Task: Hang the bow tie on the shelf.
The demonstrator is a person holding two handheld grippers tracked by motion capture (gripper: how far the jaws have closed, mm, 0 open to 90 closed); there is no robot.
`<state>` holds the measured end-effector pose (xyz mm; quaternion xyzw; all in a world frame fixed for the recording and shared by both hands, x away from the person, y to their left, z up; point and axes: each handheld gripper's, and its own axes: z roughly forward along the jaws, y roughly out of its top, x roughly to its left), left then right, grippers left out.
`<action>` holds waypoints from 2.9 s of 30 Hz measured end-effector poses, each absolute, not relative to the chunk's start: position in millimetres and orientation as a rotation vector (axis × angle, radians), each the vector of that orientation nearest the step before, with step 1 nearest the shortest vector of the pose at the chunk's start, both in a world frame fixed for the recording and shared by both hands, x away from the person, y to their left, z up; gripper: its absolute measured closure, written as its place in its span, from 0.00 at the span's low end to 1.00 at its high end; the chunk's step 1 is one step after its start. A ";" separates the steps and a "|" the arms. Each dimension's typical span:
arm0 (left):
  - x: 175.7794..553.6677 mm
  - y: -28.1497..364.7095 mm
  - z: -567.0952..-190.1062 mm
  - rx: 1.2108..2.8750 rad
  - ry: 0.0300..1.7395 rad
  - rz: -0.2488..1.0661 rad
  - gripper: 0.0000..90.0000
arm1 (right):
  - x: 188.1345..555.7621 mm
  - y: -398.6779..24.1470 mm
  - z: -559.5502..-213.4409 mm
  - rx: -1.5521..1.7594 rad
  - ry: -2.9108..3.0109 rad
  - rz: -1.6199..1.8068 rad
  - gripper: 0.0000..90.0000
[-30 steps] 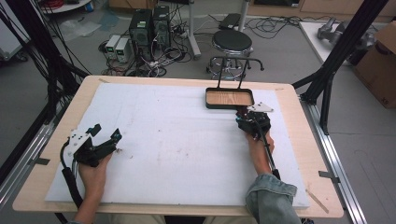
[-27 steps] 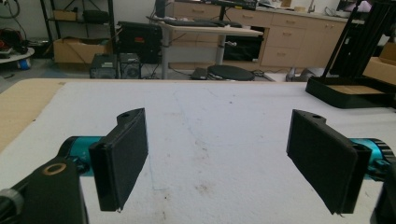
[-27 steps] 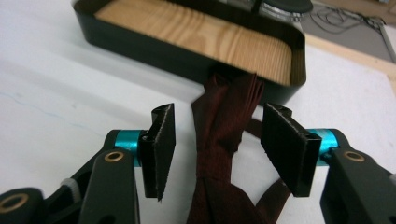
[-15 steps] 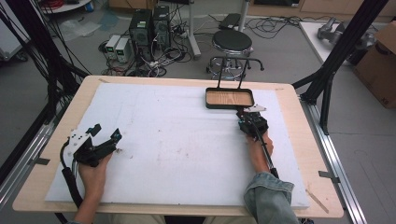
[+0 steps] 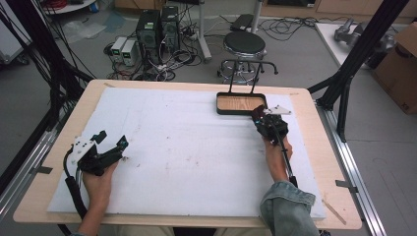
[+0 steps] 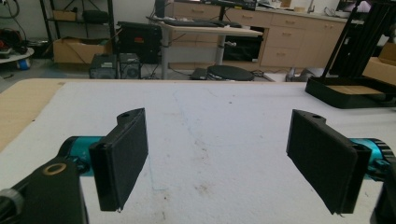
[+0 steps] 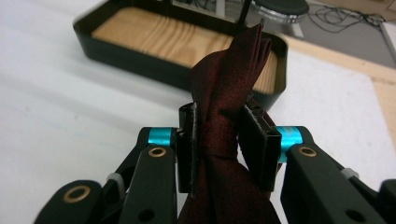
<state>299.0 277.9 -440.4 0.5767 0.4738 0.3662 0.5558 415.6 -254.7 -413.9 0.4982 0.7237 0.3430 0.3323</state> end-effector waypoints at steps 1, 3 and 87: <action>299.1 277.9 -440.4 1.362 1.117 0.864 0.23 | 415.7 -254.4 -410.2 1.298 1.887 0.908 0.76; 299.0 278.0 -440.4 1.363 1.118 0.865 0.23 | 415.3 -253.4 -403.2 1.272 1.870 0.926 0.76; 299.0 276.2 -440.7 1.378 1.110 0.861 0.23 | 460.2 -316.7 -293.1 1.131 1.863 1.461 0.76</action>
